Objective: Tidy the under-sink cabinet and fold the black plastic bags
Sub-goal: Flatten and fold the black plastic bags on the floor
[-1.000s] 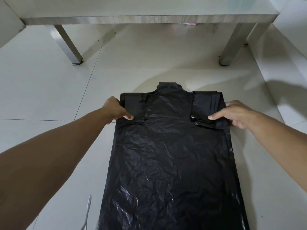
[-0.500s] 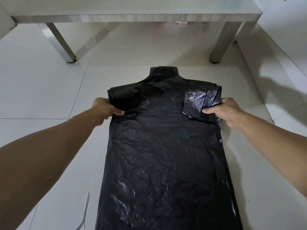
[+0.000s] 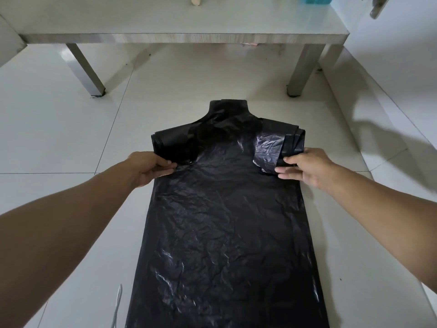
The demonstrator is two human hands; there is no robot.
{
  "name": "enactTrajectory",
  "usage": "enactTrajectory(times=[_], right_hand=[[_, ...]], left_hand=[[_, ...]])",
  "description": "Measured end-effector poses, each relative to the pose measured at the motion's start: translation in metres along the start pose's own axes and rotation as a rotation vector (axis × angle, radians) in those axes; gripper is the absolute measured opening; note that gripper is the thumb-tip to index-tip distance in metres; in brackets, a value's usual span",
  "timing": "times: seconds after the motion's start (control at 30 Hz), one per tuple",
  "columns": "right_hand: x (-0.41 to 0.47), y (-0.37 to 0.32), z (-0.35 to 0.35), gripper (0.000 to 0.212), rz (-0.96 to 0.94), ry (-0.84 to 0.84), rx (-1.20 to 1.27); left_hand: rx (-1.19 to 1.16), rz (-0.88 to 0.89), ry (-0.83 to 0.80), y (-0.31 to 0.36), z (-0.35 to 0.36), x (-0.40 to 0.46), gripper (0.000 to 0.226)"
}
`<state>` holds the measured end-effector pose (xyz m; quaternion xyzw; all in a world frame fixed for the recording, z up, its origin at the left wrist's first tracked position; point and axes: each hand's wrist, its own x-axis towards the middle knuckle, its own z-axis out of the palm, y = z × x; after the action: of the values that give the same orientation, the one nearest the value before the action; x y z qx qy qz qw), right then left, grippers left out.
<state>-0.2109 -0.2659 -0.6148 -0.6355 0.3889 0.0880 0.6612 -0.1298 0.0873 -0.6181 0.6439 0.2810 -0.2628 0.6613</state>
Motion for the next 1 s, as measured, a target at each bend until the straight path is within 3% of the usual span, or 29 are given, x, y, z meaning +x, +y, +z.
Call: enactTrajectory(times=[0.2,0.43,0.53,0.77,1.0], right_hand=[[-0.007,0.002,0.009,0.018,0.081,-0.033,0.215],[0.0,-0.002,0.018,0.017,0.104,0.064,0.292],[0.0,-0.001,0.023,0.031,0.106,0.007,0.338],[0.009,0.002,0.03,0.02,0.088,0.056,0.27],[0.013,0.01,0.032,0.04,-0.033,0.137,0.0]], left_hand=[[-0.074,-0.032,-0.028,-0.004,0.001,0.005,0.023],[-0.065,-0.019,-0.027,-0.005,0.004,0.008,0.019],[-0.068,-0.021,-0.018,-0.006,0.004,0.01,0.027],[-0.089,-0.032,-0.022,-0.007,0.004,0.012,0.036],[-0.08,-0.026,-0.01,-0.008,0.006,0.015,0.037]])
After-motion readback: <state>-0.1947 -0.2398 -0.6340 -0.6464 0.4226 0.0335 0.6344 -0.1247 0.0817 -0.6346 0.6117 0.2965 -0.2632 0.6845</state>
